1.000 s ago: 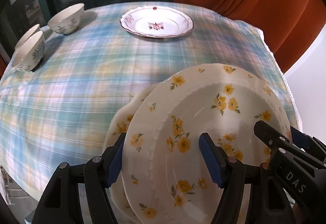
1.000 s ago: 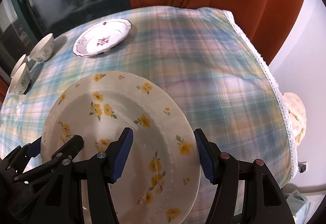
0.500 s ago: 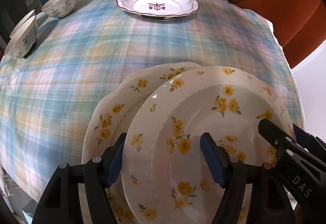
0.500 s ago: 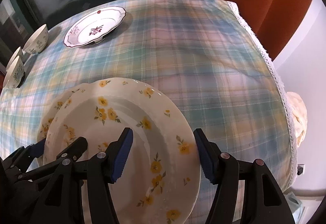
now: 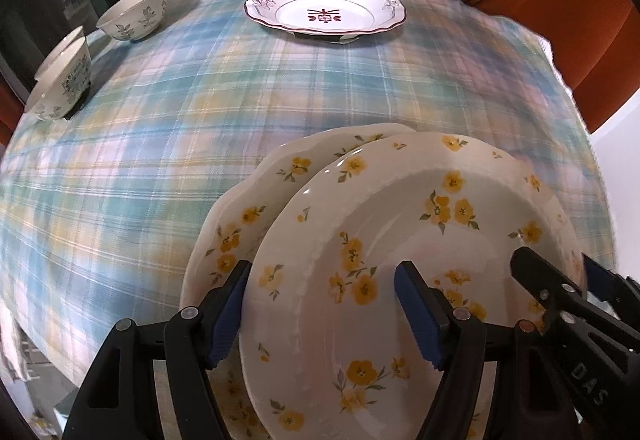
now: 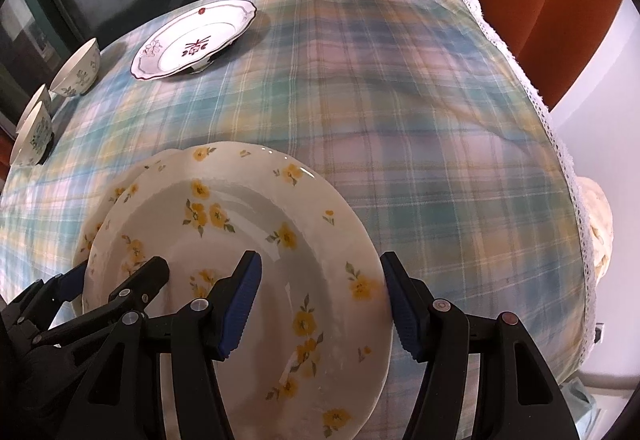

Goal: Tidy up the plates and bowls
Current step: 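Lower the deep plate onto the scalloped plate and open both tools, then move both tools toward the small red-patterned plate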

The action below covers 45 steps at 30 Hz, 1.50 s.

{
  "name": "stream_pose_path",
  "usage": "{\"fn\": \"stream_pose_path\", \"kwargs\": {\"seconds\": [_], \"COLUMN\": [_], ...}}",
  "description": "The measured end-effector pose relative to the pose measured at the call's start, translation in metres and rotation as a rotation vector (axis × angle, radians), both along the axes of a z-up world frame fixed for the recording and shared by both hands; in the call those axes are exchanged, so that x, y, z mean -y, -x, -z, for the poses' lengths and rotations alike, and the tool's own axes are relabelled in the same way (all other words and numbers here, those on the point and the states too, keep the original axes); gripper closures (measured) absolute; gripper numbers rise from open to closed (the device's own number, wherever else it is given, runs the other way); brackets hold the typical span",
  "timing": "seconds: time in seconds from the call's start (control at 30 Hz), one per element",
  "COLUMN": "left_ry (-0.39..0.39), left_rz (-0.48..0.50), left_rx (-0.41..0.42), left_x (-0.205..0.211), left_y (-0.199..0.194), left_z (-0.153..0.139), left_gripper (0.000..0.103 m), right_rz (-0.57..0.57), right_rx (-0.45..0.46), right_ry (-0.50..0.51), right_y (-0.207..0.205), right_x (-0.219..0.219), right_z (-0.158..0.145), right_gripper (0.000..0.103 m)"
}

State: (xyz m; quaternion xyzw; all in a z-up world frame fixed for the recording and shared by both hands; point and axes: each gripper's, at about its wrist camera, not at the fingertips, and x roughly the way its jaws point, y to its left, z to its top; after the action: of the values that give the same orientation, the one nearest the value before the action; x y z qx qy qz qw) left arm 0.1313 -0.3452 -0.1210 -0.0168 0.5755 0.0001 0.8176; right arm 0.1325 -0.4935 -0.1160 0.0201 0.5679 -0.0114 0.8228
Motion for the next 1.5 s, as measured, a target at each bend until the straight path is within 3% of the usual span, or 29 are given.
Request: {"fn": "stream_pose_path", "kwargs": {"seconds": [0.03, 0.13, 0.4, 0.5, 0.8, 1.0, 1.1, 1.23, 1.5], "left_ry": [-0.058, -0.133, -0.111, -0.105, -0.108, -0.079, -0.058, -0.033, -0.020], "left_rz": [0.012, 0.023, 0.008, -0.001, 0.031, 0.068, 0.080, 0.110, 0.168], "left_rx": [-0.011, 0.029, 0.045, 0.065, 0.073, 0.077, 0.082, 0.088, 0.177], "left_x": [0.005, 0.011, 0.000, -0.004, -0.017, -0.029, -0.038, -0.052, -0.087], "left_y": [0.001, 0.005, 0.015, 0.019, 0.031, 0.031, 0.028, 0.024, 0.013], "left_z": [0.000, -0.008, -0.017, -0.023, -0.025, -0.024, -0.028, -0.035, -0.068], "left_gripper": [0.029, 0.030, 0.030, 0.030, 0.030, 0.030, 0.031, 0.031, 0.028], "right_rz": [-0.002, -0.008, 0.023, 0.014, 0.011, 0.036, 0.061, 0.099, 0.168], "right_rx": [0.000, -0.009, 0.038, 0.036, -0.009, -0.020, -0.034, 0.011, 0.108], "right_ry": [-0.004, -0.013, -0.016, -0.020, -0.018, -0.007, -0.027, 0.005, -0.002], "right_y": [0.001, 0.004, 0.018, 0.021, 0.027, 0.030, 0.032, 0.036, 0.033], "right_x": [0.000, 0.000, 0.008, 0.004, -0.014, -0.026, -0.031, -0.042, -0.073], "right_z": [0.000, 0.000, -0.013, -0.015, -0.005, -0.004, -0.005, -0.020, -0.056], "right_gripper": [0.037, 0.037, 0.038, 0.052, 0.052, 0.048, 0.032, 0.022, 0.022]}}
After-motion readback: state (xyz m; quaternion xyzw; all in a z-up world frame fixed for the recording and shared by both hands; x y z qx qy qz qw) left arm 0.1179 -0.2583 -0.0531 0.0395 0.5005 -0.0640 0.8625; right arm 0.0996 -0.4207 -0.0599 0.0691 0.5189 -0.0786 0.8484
